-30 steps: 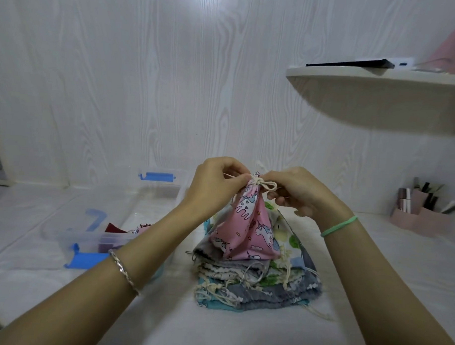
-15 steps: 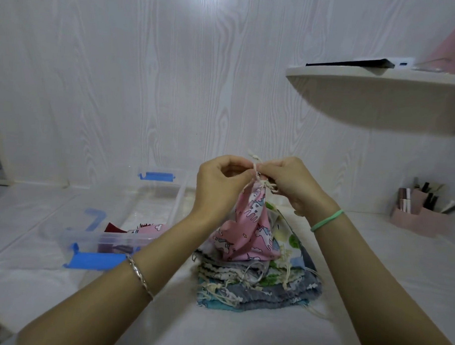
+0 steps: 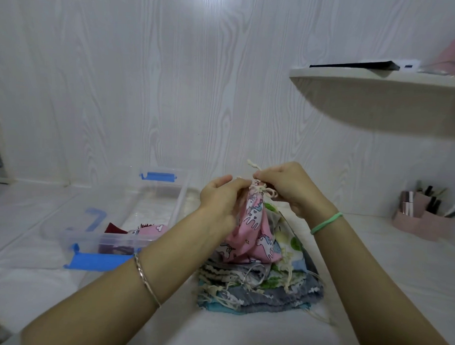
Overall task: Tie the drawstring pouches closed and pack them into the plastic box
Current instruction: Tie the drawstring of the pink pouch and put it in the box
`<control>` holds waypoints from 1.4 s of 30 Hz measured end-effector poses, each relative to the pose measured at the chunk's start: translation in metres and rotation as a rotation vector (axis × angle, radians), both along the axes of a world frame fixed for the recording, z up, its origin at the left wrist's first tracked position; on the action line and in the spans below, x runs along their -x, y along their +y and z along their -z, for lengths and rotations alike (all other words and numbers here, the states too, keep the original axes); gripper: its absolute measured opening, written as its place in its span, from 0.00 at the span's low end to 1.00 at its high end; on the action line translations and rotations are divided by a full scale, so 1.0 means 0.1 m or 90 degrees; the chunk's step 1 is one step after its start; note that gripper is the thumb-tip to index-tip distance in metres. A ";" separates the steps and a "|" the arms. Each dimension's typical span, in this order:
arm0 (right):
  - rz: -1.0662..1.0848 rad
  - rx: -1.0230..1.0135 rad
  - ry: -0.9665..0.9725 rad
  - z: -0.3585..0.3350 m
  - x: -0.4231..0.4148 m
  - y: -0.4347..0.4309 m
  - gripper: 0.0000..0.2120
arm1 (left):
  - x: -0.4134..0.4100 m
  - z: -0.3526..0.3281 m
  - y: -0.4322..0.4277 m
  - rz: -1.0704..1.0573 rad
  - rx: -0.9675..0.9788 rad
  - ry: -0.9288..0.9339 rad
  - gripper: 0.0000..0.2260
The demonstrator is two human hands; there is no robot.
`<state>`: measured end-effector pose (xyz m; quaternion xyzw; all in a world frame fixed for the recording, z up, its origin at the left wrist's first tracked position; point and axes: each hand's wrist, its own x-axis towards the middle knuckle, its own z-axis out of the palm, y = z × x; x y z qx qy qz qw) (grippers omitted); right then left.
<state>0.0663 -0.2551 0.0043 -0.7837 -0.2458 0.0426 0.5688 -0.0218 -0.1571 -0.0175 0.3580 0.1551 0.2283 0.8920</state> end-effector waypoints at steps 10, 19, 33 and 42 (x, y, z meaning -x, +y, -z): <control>-0.077 0.191 -0.063 -0.11 0.06 0.02 0.18 | -0.09 0.06 0.07 -0.140 -0.572 -0.149 0.11; -0.188 0.128 0.132 -0.02 -0.02 -0.10 0.07 | -0.15 0.00 0.30 -0.017 -0.717 -0.008 0.08; -0.145 0.063 0.119 -0.07 0.06 -0.13 0.06 | -0.12 -0.11 0.42 0.184 -0.493 0.113 0.05; -0.113 0.072 -0.104 -0.05 0.17 -0.13 0.03 | -0.07 -0.17 0.49 0.324 -0.352 0.136 0.09</control>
